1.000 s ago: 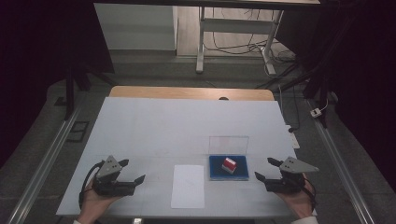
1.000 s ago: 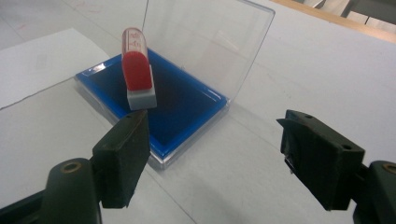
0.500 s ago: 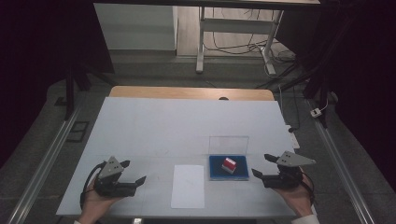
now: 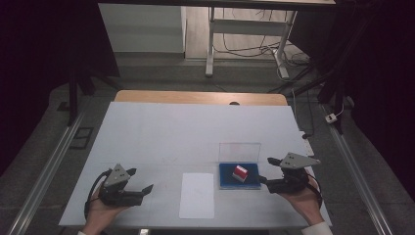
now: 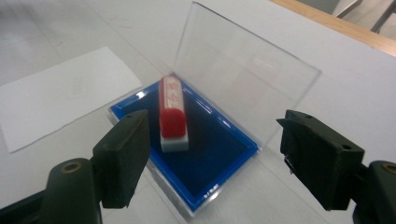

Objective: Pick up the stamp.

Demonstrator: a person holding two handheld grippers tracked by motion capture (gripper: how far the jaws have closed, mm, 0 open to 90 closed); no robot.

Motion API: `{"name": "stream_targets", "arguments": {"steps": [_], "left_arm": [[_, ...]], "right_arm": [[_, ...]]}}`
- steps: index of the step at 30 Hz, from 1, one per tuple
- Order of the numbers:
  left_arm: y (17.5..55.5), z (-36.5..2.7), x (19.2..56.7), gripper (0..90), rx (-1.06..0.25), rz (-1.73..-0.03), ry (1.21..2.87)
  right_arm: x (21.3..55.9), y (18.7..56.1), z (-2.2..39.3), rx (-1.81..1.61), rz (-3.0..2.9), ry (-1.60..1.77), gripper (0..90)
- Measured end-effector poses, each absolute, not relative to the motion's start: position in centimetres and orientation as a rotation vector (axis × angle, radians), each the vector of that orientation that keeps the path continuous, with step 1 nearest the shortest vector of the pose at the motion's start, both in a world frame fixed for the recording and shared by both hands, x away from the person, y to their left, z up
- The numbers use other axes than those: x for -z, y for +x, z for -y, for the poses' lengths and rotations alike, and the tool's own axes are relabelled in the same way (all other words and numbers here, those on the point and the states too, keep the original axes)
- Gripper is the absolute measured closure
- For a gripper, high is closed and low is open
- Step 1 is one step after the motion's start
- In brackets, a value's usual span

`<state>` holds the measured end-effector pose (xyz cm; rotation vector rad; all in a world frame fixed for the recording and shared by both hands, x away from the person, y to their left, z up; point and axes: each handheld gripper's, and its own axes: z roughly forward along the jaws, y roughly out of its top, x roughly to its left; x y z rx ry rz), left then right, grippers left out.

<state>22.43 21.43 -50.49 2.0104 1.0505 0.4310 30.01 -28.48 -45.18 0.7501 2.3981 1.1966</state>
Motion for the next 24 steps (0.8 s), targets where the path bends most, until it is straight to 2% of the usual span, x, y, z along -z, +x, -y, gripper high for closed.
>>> {"name": "stream_targets", "arguments": {"steps": [11,24], "left_arm": [[22.6,-21.5,50.7,16.0,-0.431,-1.049,2.017],[22.4,-21.6,50.9,16.5,-0.446,-1.059,2.019]], "right_arm": [[43.7,32.1,23.7,-1.132,-2.518,0.699,24.3],[45.8,33.0,21.8,-1.054,-2.613,0.698,28.4]]}}
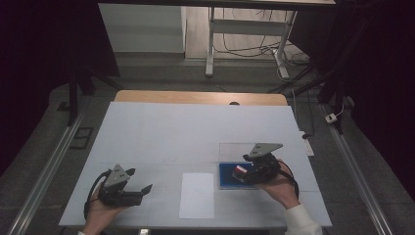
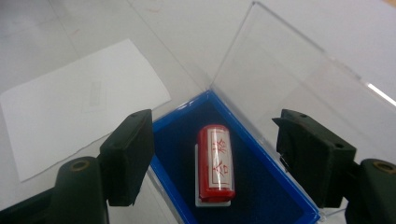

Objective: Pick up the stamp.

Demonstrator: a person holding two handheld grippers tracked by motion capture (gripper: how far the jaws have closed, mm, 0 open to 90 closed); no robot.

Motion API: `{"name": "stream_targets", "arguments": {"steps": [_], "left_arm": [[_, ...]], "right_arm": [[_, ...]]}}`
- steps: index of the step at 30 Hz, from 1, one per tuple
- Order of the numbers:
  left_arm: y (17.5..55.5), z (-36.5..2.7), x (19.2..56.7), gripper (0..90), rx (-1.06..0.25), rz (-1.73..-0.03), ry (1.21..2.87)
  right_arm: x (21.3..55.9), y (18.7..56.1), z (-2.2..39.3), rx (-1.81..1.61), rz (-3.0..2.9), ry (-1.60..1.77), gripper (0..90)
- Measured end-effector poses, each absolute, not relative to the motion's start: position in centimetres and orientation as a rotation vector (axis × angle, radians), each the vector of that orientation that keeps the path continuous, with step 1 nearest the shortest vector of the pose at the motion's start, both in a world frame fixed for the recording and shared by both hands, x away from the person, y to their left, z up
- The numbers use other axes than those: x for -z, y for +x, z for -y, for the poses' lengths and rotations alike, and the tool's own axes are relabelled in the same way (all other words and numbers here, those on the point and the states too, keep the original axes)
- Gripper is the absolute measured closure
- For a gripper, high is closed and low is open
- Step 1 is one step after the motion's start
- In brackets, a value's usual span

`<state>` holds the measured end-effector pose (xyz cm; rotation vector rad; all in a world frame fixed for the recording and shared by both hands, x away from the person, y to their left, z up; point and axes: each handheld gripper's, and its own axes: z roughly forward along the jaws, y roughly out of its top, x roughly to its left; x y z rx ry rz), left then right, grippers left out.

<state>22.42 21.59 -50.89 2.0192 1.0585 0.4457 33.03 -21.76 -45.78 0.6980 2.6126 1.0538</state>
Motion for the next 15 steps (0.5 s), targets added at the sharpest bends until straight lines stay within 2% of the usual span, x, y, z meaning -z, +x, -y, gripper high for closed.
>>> {"name": "stream_targets", "arguments": {"steps": [15], "left_arm": [[22.5,-21.8,51.1,16.5,-0.435,-1.067,2.023]], "right_arm": [[47.1,33.3,21.2,-0.956,-2.659,0.684,37.0]]}}
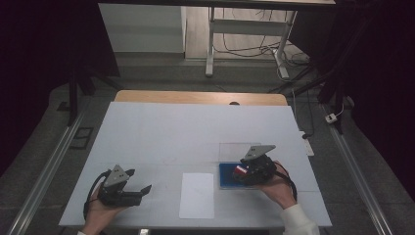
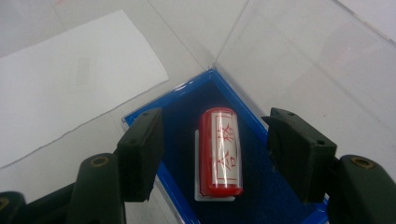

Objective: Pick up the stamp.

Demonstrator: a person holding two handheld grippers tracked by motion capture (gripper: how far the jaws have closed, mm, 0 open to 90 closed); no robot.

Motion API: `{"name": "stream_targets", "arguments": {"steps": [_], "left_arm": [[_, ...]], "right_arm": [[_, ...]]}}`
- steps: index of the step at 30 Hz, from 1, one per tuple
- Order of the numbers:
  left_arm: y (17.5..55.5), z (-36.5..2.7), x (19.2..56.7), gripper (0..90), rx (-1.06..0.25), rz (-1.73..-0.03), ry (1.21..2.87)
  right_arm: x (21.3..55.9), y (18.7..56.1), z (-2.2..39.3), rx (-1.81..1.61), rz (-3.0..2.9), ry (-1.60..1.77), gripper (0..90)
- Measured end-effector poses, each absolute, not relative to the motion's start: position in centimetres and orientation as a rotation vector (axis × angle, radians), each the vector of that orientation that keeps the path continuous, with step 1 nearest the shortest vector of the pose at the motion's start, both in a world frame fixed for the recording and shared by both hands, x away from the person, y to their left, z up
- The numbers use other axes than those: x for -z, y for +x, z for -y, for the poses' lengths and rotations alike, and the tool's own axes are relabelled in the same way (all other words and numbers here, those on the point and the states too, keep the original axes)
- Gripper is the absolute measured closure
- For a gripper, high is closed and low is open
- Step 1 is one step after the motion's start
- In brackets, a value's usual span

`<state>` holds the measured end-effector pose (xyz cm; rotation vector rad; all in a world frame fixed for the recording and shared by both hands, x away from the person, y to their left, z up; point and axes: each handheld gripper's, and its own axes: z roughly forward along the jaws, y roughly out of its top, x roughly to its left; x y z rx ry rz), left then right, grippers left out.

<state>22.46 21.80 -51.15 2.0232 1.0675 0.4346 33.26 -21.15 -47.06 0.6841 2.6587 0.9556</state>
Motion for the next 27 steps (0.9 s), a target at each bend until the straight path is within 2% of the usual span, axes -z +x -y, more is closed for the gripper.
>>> {"name": "stream_targets", "arguments": {"steps": [11,15,16,18,27], "left_arm": [[22.47,-22.03,51.17,16.6,-0.439,-1.077,2.018],[22.47,-22.05,51.22,16.6,-0.44,-1.078,2.02],[22.47,-22.06,51.22,16.6,-0.442,-1.078,2.02],[22.49,-22.14,51.2,16.9,-0.447,-1.08,2.02],[22.51,-22.39,51.24,17.4,-0.451,-1.089,2.014]], "right_arm": [[47.22,33.41,21.18,-0.934,-2.667,0.698,46.6],[47.38,33.53,21.52,-0.922,-2.668,0.72,56.1],[47.38,33.53,21.52,-0.922,-2.668,0.72,56.1],[47.36,33.6,21.64,-0.922,-2.672,0.722,65.1],[47.32,33.51,21.53,-0.919,-2.685,0.716,69.1]]}}
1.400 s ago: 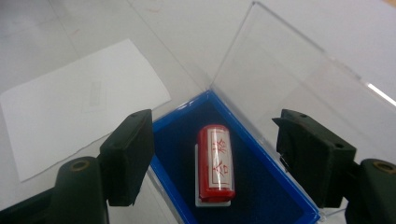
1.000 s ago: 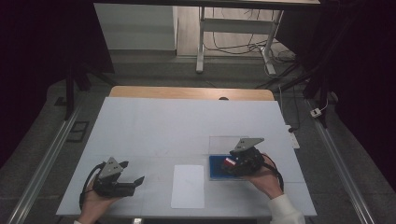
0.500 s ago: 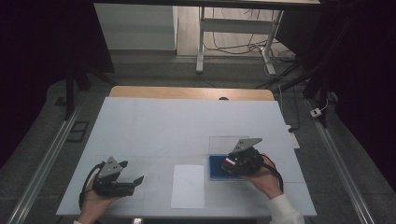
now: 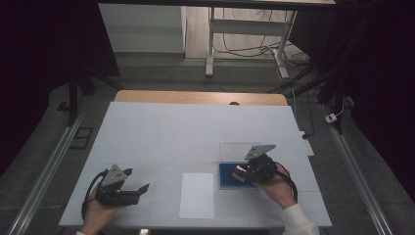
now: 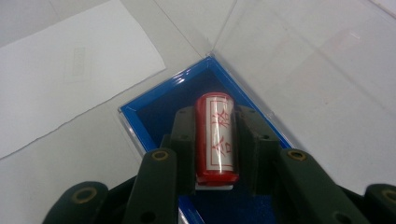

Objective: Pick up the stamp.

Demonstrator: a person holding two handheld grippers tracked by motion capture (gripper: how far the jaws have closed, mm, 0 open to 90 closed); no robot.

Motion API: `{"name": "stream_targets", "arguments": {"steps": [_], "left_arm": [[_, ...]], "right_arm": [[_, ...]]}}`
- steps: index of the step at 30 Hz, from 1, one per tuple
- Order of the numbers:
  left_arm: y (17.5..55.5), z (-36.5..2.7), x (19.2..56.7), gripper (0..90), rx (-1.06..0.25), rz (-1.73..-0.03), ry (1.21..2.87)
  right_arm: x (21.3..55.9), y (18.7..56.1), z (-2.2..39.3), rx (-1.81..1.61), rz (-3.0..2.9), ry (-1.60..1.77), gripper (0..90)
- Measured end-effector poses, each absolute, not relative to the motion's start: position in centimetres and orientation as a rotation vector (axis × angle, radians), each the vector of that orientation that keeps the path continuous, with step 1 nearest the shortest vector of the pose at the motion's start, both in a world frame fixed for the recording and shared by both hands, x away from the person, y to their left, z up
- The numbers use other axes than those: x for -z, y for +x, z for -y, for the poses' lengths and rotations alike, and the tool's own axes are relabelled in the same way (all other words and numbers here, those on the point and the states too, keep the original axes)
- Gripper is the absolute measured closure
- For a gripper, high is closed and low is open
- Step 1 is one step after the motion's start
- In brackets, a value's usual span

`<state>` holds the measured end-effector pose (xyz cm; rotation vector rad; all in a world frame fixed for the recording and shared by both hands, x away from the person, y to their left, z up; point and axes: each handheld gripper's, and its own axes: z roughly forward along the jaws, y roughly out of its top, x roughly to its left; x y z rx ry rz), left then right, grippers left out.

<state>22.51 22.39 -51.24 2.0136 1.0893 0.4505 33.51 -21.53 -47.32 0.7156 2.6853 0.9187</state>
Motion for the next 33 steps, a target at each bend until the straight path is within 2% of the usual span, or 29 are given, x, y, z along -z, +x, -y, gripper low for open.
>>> {"name": "stream_targets", "arguments": {"steps": [14,33], "left_arm": [[22.5,-22.4,51.4,17.8,-0.452,-1.093,2.022],[22.5,-22.4,51.4,18.2,-0.454,-1.095,2.026]], "right_arm": [[47.2,33.5,21.6,-0.936,-2.667,0.706,69.4],[45.2,32.9,22.0,-1.068,-2.578,0.697,69.5]]}}
